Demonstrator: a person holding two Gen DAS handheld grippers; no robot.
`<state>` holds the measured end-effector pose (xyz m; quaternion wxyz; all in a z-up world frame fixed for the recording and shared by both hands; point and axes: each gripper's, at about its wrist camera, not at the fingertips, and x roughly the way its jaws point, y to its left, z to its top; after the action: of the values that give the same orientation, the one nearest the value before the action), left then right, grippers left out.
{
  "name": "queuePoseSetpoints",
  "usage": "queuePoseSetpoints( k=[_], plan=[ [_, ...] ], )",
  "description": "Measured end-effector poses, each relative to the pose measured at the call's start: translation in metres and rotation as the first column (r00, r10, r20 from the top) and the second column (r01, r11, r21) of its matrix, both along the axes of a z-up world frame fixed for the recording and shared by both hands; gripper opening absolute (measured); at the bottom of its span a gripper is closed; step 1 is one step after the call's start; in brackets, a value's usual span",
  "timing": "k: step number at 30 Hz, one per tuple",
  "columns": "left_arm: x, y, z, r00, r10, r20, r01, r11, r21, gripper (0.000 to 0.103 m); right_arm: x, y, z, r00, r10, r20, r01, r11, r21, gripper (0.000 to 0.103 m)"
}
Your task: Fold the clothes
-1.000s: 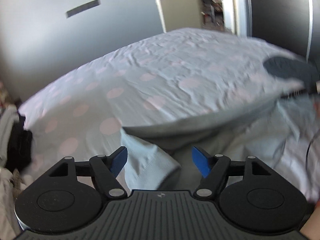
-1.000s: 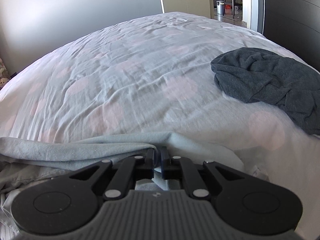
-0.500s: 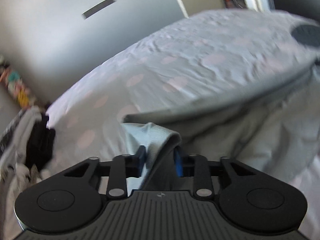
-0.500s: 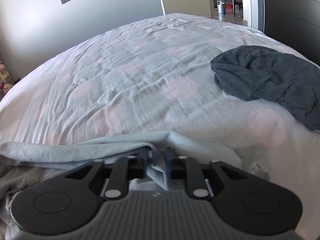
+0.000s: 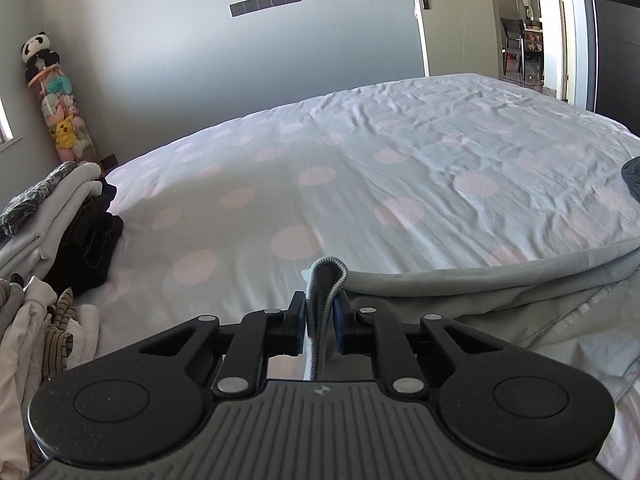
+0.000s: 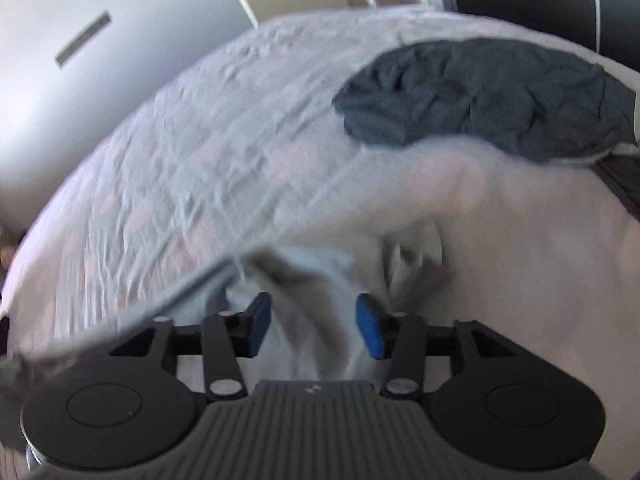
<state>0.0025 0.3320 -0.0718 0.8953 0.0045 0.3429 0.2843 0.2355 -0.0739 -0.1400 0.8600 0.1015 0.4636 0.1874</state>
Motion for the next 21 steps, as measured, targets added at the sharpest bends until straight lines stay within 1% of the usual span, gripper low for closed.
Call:
queuePoseSetpoints(
  k=[2,3,4,6,7,9,11,12,15,17,18,19,20,21],
  plan=[
    [-0.001,0.001,0.002,1.000,-0.004,0.006,0.004,1.000,-0.004,0.011,-0.013,-0.003,0.007,1.000,-0.006,0.018,0.006,1.000,-0.015,0.066],
    [-0.002,0.002,0.004,1.000,-0.002,0.008,0.002,1.000,-0.004,0.008,-0.018,-0.008,0.013,0.999,-0.023,0.041,0.024,1.000,-0.018,0.070],
    [-0.003,0.004,0.005,1.000,0.004,0.013,-0.004,1.000,-0.007,0.007,-0.022,-0.015,0.019,0.997,-0.045,0.065,0.046,0.999,-0.020,0.071],
    [-0.006,0.009,0.009,0.999,0.019,0.028,-0.019,1.000,-0.013,0.007,-0.026,-0.027,0.027,0.996,-0.046,0.073,0.048,0.998,-0.027,0.071],
    [-0.007,0.013,0.011,0.999,0.028,0.038,-0.027,1.000,-0.016,0.006,-0.025,-0.031,0.027,0.998,-0.029,0.056,0.031,0.999,-0.036,0.071],
    [-0.011,0.018,0.016,0.998,0.041,0.052,-0.040,0.999,-0.018,0.006,-0.022,-0.034,0.023,1.000,0.029,-0.009,-0.030,0.998,-0.060,0.071],
    [-0.014,0.023,0.020,0.997,0.051,0.063,-0.050,0.999,-0.016,0.006,-0.021,-0.027,0.016,0.991,0.108,-0.076,-0.115,0.989,-0.092,0.071],
    [-0.015,0.025,0.022,0.996,0.056,0.069,-0.055,0.998,-0.016,0.006,-0.021,-0.024,0.014,0.989,0.124,-0.081,-0.132,0.986,-0.100,0.071],
    [-0.022,0.028,0.032,0.993,0.065,0.096,-0.064,0.998,-0.011,0.006,-0.020,-0.027,0.018,0.993,0.102,-0.064,-0.107,0.991,-0.085,0.070],
    [-0.029,0.032,0.040,0.990,0.075,0.117,-0.074,0.997,-0.008,0.006,-0.019,-0.029,0.021,0.995,0.088,-0.052,-0.091,0.993,-0.075,0.061],
    [-0.033,0.033,0.044,0.989,0.080,0.127,-0.079,0.997,-0.007,0.006,-0.018,-0.030,0.022,0.996,0.080,-0.046,-0.083,0.994,-0.070,0.040],
    [-0.037,0.035,0.047,0.987,0.085,0.133,-0.085,0.996,-0.002,0.006,-0.018,-0.032,0.023,0.997,0.073,-0.040,-0.075,0.995,-0.065,0.014],
    [-0.042,0.037,0.051,0.986,0.089,0.140,-0.091,0.996,0.003,0.006,-0.017,-0.033,0.025,0.997,0.065,-0.035,-0.067,0.996,-0.060,0.007],
    [-0.046,0.039,0.054,0.985,0.094,0.146,-0.097,0.995,0.007,0.006,-0.016,-0.034,0.026,0.998,0.058,-0.029,-0.059,0.997,-0.055,0.005]
  ],
)
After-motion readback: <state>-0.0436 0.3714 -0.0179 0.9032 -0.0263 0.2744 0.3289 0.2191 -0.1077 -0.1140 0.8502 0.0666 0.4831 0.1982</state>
